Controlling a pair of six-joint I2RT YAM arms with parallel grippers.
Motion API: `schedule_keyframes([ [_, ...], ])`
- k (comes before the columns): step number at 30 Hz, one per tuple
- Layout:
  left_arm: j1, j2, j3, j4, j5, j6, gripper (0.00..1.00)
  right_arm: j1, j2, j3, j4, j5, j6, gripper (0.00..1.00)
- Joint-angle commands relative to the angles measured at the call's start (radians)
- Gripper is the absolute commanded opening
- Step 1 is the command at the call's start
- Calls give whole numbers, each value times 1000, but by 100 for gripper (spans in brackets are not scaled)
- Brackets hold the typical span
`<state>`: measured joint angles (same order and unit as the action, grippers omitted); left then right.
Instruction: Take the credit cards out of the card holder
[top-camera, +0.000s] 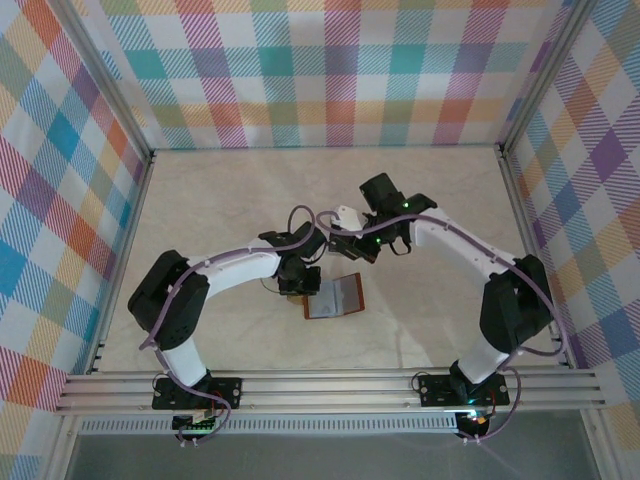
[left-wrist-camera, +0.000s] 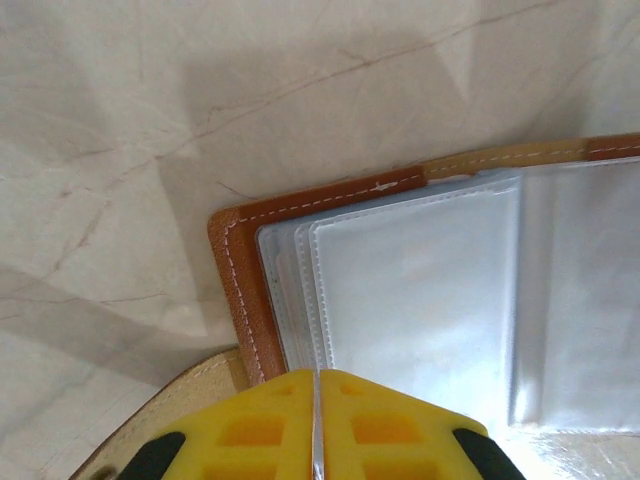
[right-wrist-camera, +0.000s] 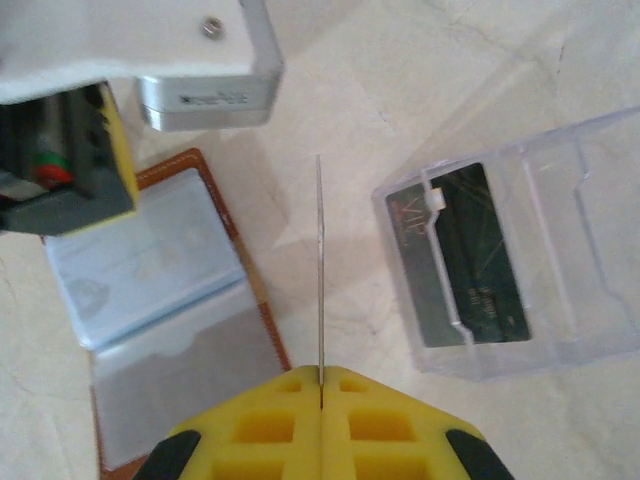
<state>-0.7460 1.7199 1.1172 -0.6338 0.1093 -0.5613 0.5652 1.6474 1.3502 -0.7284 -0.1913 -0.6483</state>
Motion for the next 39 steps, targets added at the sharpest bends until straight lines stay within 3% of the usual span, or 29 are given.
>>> schedule_keyframes([
  [1, 0, -53, -18, -42, -40, -11, 11, -25, 74, 97, -108, -14, -145, 0],
  [14, 32, -123, -111, -26, -45, -43, 15, -70, 349, 470, -346, 39, -332, 1],
  [26, 57, -139, -125, -38, -43, -35, 17, -70, 499, 592, -373, 78, -395, 1],
  [39, 65, -121, -114, -38, -28, -20, 17, -55, 558, 588, -406, 42, -466, 2],
])
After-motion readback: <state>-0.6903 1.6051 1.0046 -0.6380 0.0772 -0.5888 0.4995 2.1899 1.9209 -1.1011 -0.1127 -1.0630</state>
